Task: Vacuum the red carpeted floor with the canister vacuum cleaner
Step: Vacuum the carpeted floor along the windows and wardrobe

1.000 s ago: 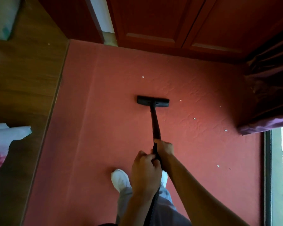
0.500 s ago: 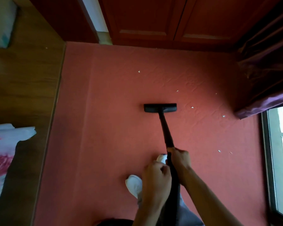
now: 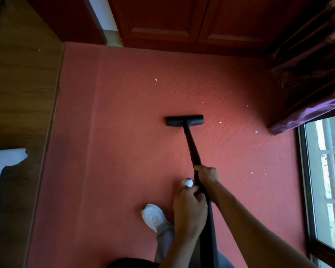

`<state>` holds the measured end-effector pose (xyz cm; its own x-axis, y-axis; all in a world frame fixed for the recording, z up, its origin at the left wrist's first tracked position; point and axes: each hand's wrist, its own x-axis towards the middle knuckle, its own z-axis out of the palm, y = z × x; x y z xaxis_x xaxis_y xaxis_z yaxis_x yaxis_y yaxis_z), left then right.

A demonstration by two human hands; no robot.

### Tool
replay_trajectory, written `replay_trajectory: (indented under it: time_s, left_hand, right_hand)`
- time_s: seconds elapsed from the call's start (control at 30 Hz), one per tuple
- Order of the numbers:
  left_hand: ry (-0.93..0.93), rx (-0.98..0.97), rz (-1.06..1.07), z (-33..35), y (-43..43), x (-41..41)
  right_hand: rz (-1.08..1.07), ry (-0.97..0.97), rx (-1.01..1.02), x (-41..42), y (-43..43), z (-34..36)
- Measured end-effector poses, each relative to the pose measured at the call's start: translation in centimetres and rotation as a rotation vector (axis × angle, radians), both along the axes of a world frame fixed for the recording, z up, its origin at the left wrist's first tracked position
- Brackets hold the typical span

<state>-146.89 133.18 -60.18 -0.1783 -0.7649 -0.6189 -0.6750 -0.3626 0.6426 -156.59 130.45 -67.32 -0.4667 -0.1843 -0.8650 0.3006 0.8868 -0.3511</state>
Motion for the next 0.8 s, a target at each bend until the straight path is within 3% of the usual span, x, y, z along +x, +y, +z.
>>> replay_trajectory:
  time_s: [0.17, 0.5, 0.8]
  left_hand:
    - [0.001, -0.011, 0.043, -0.7, -4.5, -0.2]
    - [-0.013, 0.064, 0.109, 0.3, -5.1, 2.8]
    - [0.069, -0.085, 0.036, -0.8, -12.0, 3.4]
  right_hand:
    - [-0.027, -0.003, -0.029, -0.6, -3.9, -1.5]
    - [0.007, -0.011, 0.04, 1.8, -2.6, 0.7]
    - [0.076, 0.046, -0.075, 2.6, -12.8, -1.7]
